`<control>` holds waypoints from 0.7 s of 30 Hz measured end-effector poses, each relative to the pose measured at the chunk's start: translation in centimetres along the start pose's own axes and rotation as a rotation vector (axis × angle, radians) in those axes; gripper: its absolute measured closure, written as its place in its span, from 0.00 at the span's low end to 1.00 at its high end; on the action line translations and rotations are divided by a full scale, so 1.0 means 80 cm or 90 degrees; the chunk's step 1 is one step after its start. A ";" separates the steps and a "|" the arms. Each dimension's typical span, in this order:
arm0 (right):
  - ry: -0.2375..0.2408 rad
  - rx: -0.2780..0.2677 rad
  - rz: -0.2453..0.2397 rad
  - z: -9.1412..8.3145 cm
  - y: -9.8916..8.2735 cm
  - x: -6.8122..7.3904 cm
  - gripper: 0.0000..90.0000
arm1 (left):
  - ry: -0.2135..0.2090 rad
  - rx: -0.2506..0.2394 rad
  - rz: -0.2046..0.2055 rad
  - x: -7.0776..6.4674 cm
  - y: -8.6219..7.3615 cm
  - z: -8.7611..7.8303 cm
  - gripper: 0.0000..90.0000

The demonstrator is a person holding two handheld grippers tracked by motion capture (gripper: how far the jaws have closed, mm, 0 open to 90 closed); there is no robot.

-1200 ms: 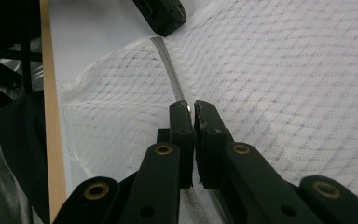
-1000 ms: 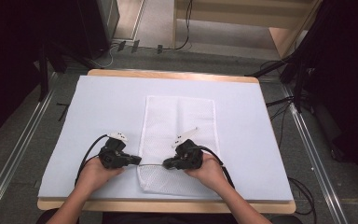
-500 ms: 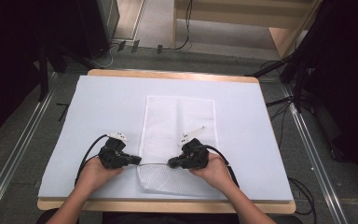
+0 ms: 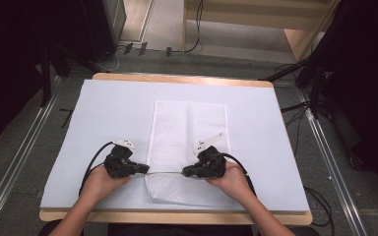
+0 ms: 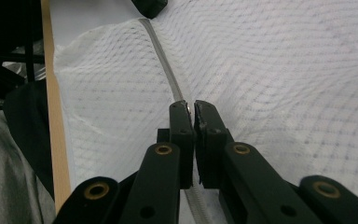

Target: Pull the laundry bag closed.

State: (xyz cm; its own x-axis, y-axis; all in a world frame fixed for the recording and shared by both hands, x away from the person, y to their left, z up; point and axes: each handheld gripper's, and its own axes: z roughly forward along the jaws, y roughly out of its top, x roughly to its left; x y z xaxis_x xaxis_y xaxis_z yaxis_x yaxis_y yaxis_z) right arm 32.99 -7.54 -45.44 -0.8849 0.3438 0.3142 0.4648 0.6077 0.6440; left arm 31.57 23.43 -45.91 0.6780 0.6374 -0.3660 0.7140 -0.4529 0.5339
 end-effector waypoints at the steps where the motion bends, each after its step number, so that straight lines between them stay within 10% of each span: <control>1: 0.002 -0.004 0.001 -0.001 -0.001 -0.001 0.99 | 0.000 0.001 -0.001 0.000 0.000 0.000 1.00; 21: -0.012 -0.012 0.022 -0.029 -0.018 -0.014 0.99 | -0.002 0.001 0.000 0.001 0.000 0.000 1.00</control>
State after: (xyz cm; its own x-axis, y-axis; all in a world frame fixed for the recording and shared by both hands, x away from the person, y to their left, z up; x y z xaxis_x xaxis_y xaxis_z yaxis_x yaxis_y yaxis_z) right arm 33.24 -10.47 -45.14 -0.8677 0.3782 0.3226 0.4938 0.5820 0.6461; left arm 31.60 23.50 -45.92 0.6788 0.6356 -0.3676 0.7140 -0.4543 0.5328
